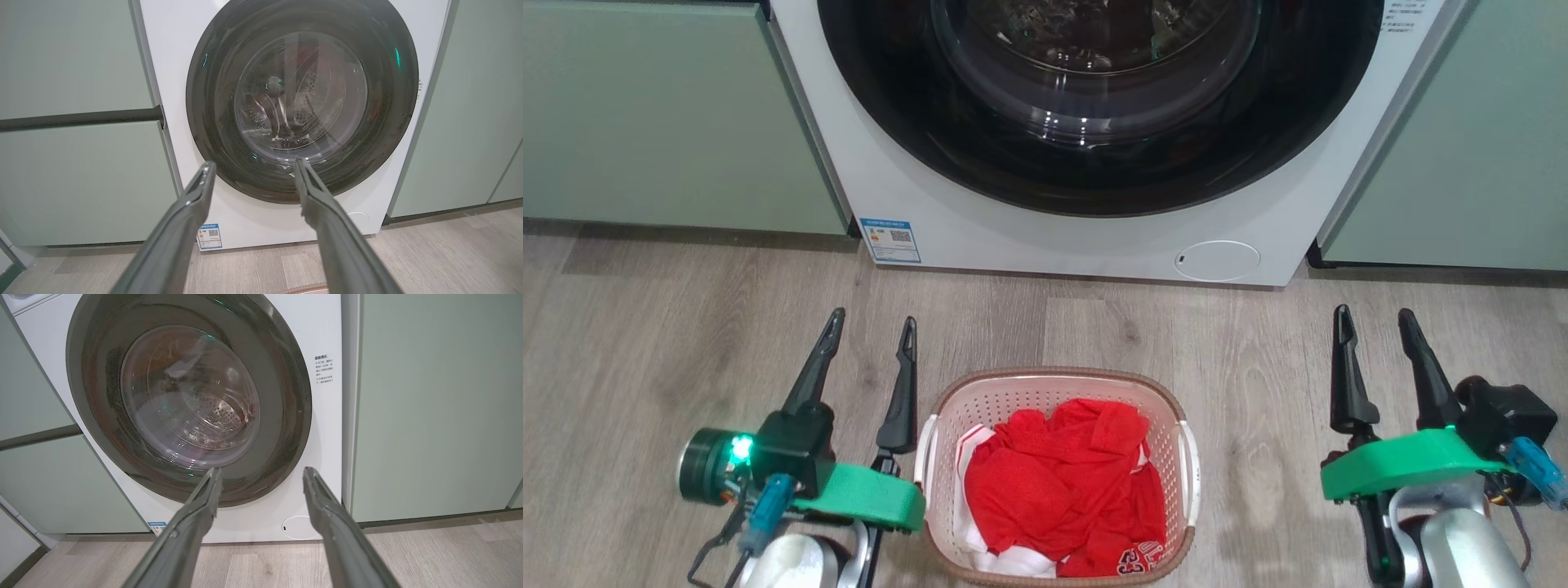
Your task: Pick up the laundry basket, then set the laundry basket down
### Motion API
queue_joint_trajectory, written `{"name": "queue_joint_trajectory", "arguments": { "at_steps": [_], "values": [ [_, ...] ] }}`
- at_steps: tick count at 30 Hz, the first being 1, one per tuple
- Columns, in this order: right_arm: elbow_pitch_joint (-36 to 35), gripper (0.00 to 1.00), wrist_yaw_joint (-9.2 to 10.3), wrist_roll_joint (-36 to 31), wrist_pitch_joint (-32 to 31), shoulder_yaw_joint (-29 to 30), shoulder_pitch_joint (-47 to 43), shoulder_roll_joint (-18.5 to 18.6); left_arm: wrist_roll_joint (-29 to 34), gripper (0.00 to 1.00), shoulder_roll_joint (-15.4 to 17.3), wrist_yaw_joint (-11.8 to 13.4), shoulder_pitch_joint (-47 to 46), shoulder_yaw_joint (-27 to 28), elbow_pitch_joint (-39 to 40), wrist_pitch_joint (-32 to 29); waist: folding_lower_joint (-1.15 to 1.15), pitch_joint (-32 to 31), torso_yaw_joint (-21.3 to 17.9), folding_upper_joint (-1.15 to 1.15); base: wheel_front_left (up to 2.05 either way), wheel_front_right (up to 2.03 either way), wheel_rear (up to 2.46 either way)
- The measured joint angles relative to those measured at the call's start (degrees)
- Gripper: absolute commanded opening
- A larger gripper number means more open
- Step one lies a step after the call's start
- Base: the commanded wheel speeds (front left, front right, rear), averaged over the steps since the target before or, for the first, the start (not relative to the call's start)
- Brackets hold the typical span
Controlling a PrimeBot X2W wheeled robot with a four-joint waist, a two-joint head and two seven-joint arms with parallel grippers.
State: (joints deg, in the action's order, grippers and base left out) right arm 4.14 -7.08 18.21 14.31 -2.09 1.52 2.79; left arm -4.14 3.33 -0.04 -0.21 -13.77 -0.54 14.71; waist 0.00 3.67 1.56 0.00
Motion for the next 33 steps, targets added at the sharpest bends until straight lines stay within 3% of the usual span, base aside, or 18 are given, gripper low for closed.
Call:
{"name": "queue_joint_trajectory", "arguments": {
  "at_steps": [11, 12, 18, 33],
  "values": [
    [0.38, 1.00, -0.01, -0.01, 0.00, -0.07, 0.00, -0.01, -0.33, 1.00, -0.08, -0.52, 0.01, 0.66, -0.44, 0.00, 0.00, -0.28, -0.16, 0.00, 0.00, 0.00, 0.00],
    [0.65, 0.00, -0.01, 0.00, -0.03, -0.04, -0.02, -0.02, -0.33, 0.00, -0.05, -0.49, 0.03, 0.67, -0.73, 0.00, 0.00, -0.26, -0.17, 0.00, 0.00, 0.00, 0.00],
    [5.94, 0.00, 0.00, 0.40, -0.21, -0.19, -2.59, -0.40, -0.86, 0.00, -0.04, -0.44, 3.42, 0.30, -5.97, -0.19, 0.00, -0.30, -0.20, 0.00, 0.00, 0.00, 0.00],
    [6.42, 0.00, 0.00, 9.80, -2.13, 0.01, -2.91, -0.37, -12.13, 0.00, 0.19, -1.01, 3.53, 1.27, -6.94, -2.07, 0.00, -0.69, -0.37, 0.00, 0.00, 0.00, 0.00]
  ]
}}
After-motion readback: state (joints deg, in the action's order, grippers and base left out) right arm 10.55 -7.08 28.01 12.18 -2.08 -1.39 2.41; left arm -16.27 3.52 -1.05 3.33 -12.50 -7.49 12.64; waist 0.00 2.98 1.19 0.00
